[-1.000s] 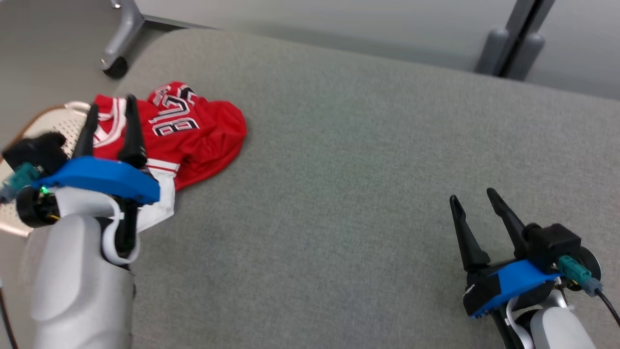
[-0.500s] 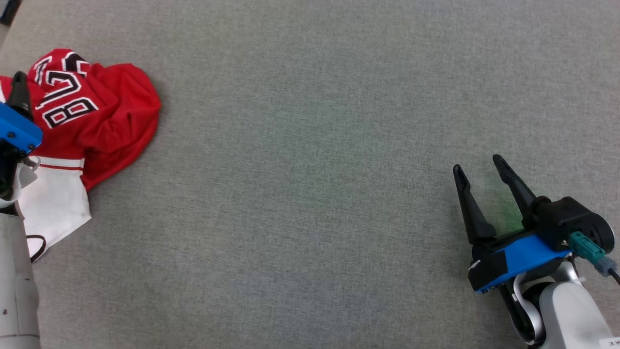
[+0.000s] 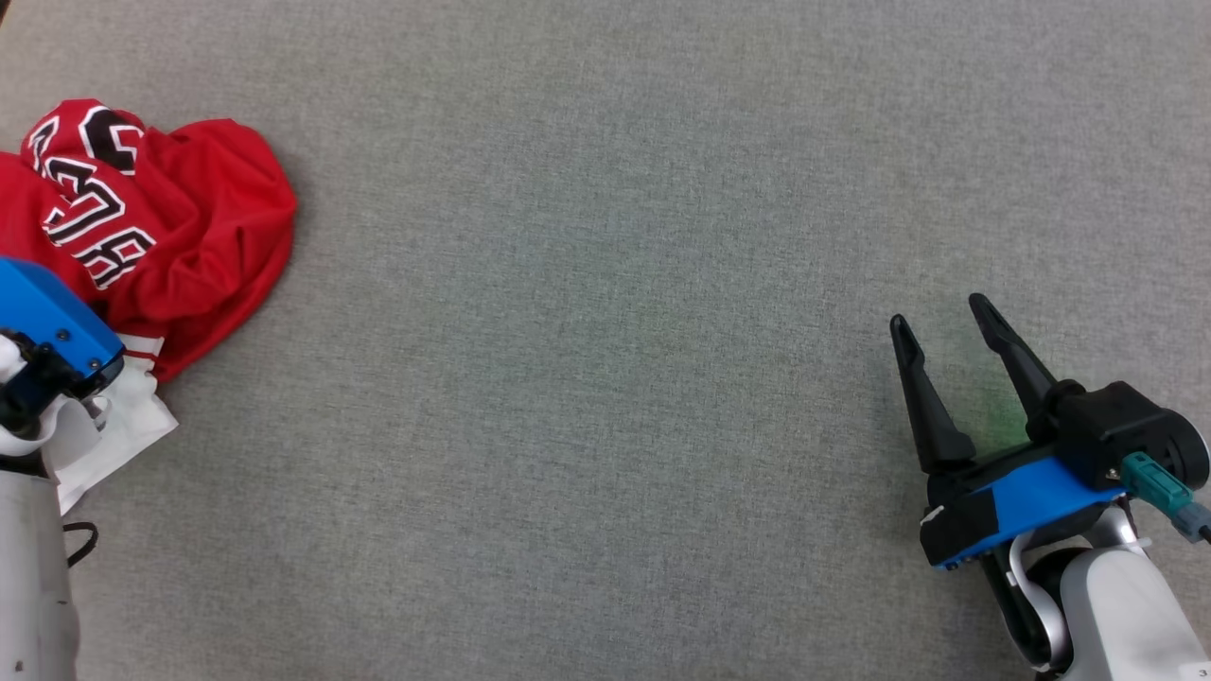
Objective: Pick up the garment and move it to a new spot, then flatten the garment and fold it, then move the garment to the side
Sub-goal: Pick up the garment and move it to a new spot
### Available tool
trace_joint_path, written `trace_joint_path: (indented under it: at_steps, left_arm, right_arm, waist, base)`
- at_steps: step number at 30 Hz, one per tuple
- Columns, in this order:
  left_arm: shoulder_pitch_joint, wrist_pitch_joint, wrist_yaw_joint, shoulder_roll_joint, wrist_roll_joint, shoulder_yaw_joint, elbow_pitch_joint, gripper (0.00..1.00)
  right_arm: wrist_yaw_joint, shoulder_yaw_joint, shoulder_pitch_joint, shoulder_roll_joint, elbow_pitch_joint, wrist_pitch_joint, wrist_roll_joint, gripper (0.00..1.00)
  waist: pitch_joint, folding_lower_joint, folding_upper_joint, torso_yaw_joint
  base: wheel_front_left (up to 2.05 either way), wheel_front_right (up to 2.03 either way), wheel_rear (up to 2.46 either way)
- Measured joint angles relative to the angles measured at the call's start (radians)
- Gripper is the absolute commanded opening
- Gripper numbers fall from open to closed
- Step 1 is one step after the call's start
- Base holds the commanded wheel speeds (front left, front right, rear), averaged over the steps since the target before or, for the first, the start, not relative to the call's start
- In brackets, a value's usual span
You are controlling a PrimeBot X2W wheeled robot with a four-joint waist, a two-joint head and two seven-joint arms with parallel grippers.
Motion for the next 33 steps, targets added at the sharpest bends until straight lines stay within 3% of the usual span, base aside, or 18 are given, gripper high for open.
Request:
trace_joint_path:
  at_steps: [3, 9, 21, 27, 33]
  left_arm:
    - [0.021, -0.01, 0.008, 0.009, 0.005, 0.002, -0.056, 0.0]
    - [0.014, -0.136, -0.007, 0.043, 0.026, 0.016, -0.169, 0.0]
    - [-0.064, -0.266, -0.124, 0.034, 0.024, -0.042, -0.382, 0.0]
    - [-0.099, -0.253, -0.158, -0.002, 0.016, -0.113, -0.466, 0.0]
    - [-0.146, -0.228, -0.177, -0.049, 0.009, -0.187, -0.532, 0.0]
  right_arm:
    - [0.0, 0.004, -0.001, 0.001, 0.009, -0.001, 0.004, 1.0]
    - [0.0, 0.008, -0.003, 0.013, 0.052, -0.029, 0.019, 1.0]
    - [0.0, 0.003, 0.015, 0.06, 0.168, -0.104, 0.057, 1.0]
    - [0.0, 0.012, 0.026, 0.07, 0.2, -0.126, 0.072, 1.0]
    - [0.0, 0.027, 0.037, 0.078, 0.213, -0.133, 0.079, 1.0]
  waist:
    - [-0.015, 0.0, 0.0, 0.004]
    - [-0.082, 0.0, -0.0001, 0.024]
    - [-0.296, -0.0003, -0.0004, 0.045]
    - [-0.362, -0.0002, -0.0005, -0.008]
    - [-0.387, -0.0001, -0.0004, -0.116]
  base:
    - [0.0, 0.0, 0.0]
    - [0.0, 0.0, 0.0]
    - [0.0, 0.0, 0.0]
    - [0.0, 0.0, 0.0]
    - [0.0, 0.0, 0.0]
